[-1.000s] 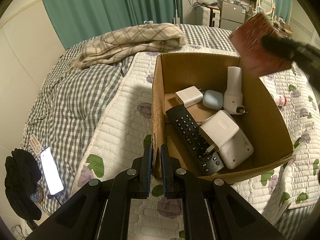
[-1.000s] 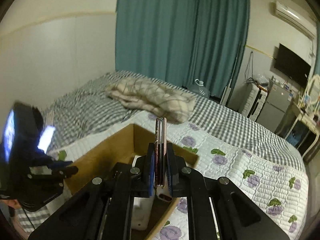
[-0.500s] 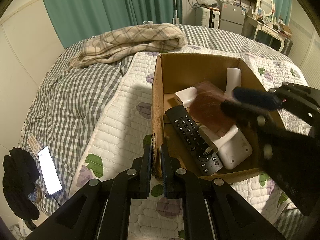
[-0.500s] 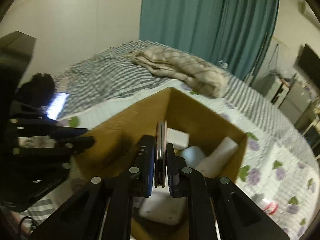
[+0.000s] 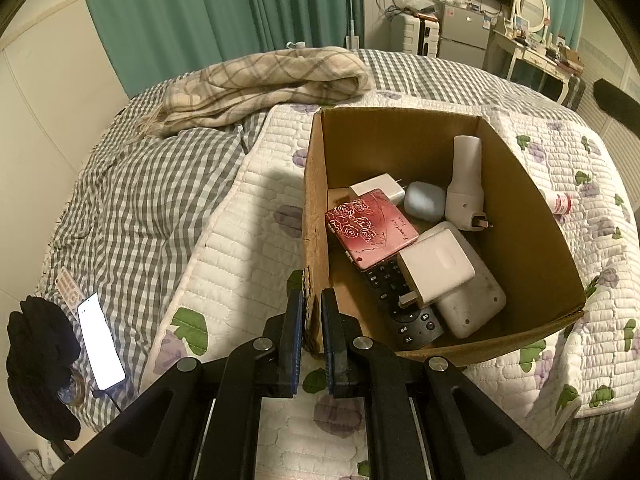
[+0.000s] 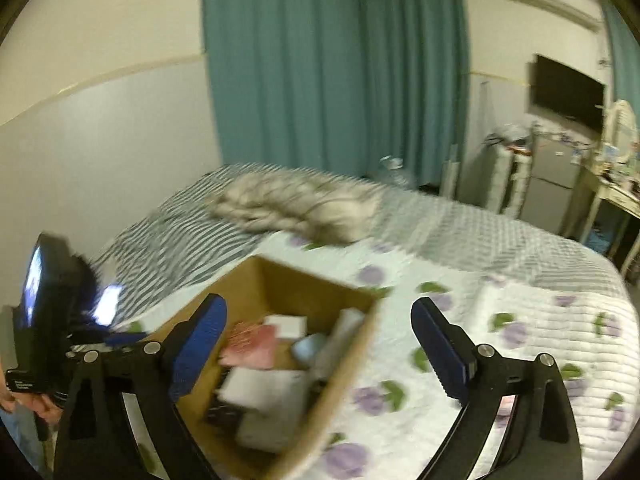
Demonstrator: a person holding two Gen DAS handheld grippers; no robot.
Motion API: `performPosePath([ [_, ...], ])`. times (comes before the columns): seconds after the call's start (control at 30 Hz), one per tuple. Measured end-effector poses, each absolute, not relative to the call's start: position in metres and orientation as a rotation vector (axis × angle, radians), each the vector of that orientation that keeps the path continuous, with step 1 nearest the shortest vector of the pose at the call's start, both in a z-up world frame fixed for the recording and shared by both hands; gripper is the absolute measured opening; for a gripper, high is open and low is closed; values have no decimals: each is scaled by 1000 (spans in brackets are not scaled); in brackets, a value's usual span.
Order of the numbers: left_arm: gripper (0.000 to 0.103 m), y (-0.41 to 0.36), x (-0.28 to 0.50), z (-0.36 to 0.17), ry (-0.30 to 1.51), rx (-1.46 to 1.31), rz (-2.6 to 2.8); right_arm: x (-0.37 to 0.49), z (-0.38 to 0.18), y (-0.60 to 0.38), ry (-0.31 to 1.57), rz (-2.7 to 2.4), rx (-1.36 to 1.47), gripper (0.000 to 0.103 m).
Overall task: Organize rigid objects
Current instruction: 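Carry the pink card case into the box and release it, then grasp the red-capped white pill bottle with the right gripper and lift it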
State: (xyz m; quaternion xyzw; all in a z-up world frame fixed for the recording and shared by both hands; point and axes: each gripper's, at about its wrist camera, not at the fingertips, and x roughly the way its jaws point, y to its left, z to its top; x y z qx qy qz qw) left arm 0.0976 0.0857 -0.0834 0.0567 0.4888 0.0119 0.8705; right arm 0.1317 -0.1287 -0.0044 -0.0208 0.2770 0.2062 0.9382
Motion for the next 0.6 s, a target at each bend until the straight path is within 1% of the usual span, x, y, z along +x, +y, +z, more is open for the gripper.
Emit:
performPosePath([
  [0.17, 8, 85, 97, -83, 1024, 126, 34, 143, -5, -178, 565, 280, -52, 95],
  [0.3, 8, 84, 99, -83, 1026, 137, 43, 154, -19, -212, 593, 186, -68, 95],
  [0.4, 8, 85, 99, -83, 1028, 138, 46, 166, -39, -236, 639, 131, -57, 95],
  [0.6, 8, 84, 100, -83, 1028, 143, 51, 183, -100, -272, 756, 32, -29, 95],
])
